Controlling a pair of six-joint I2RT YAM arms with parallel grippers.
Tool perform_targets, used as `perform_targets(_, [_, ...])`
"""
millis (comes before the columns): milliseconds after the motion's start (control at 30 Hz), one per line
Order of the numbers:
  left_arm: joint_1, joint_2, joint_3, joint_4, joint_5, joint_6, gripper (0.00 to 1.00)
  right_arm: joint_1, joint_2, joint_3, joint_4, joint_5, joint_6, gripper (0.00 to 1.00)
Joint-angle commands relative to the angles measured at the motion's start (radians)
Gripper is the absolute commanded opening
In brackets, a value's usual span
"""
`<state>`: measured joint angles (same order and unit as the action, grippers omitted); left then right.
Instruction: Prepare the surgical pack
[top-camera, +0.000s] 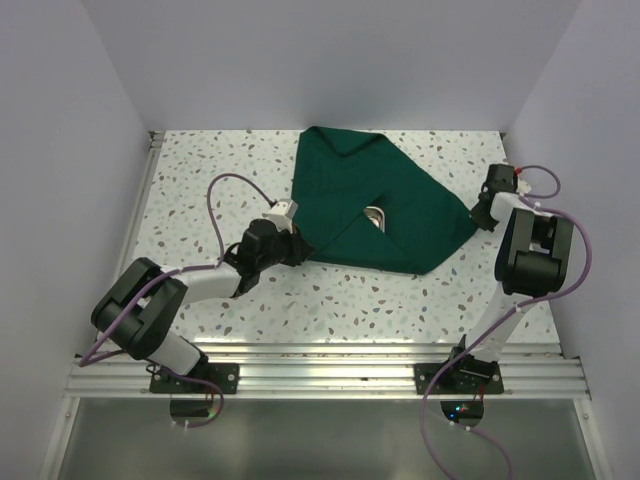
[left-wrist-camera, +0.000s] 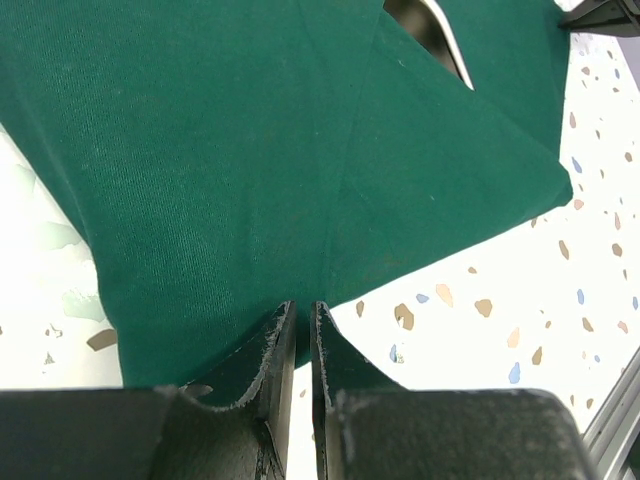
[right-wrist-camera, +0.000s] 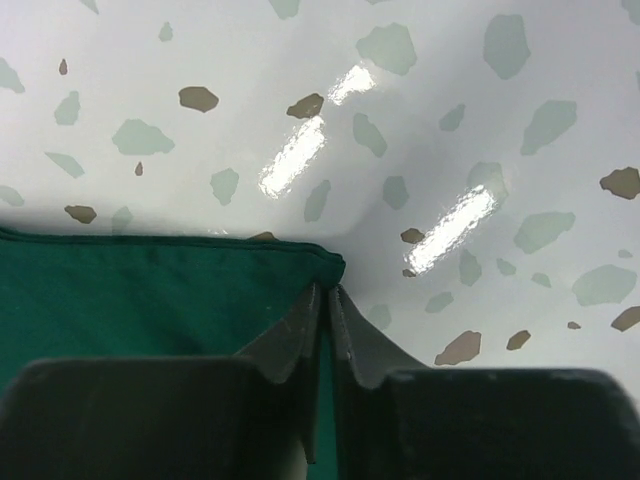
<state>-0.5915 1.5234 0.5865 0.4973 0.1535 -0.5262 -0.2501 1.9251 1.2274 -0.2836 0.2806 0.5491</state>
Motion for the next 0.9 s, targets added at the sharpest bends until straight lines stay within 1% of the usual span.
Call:
perform_targets(0, [-0.005,-0.034,0.009,0.012,0.006,0.037,0.15,-0.006,-0.003,0.03,0.02,0.034,0.003,0.01])
perform_targets(133, [-0.005,-0.028,0.012,0.011,0.006,0.037,0.15,0.009,-0.089,-0.003,0.053,0.006,-0.035,0.0])
perform_targets(267, [-0.007,-0.023,0.015,0.012,0.005,0.035,0.15,0.077,-0.192,-0.013,0.038,0.028,-0.064,0.0])
perform_targets(467, [-0.005,-0.02,0.016,0.006,-0.006,0.037,0.15,0.233,-0.311,0.047,-0.028,0.043,-0.089,0.0])
perform_targets(500, [-0.005,-0.016,0.018,0.006,-0.006,0.037,0.15,0.291,-0.32,0.075,-0.032,0.042,-0.093,0.0])
perform_targets(533, [-0.005,-0.012,0.018,0.006,-0.006,0.037,0.15,0.316,-0.333,0.09,-0.043,0.04,-0.101,0.0])
perform_targets(600, [-0.008,-0.009,0.021,0.004,-0.011,0.035,0.15,0.389,-0.331,0.15,-0.058,0.017,-0.107,0.0])
perform_targets(667, [-0.01,-0.003,0.022,0.003,-0.018,0.038,0.15,0.434,-0.313,0.191,-0.077,-0.01,-0.106,0.0])
perform_targets(700, [-0.011,0.009,0.029,-0.002,-0.02,0.041,0.15,0.48,-0.304,0.233,-0.083,-0.032,-0.097,0.0])
perform_targets(767, [-0.013,0.021,0.038,-0.009,-0.02,0.043,0.15,0.531,-0.278,0.268,-0.086,-0.037,-0.089,0.0])
perform_targets(833, [-0.021,0.037,0.044,-0.006,-0.025,0.045,0.15,0.627,-0.236,0.341,-0.086,-0.041,-0.075,0.0])
perform_targets(867, [-0.021,0.037,0.044,-0.005,-0.028,0.045,0.14,0.649,-0.218,0.342,-0.086,-0.041,-0.072,0.0])
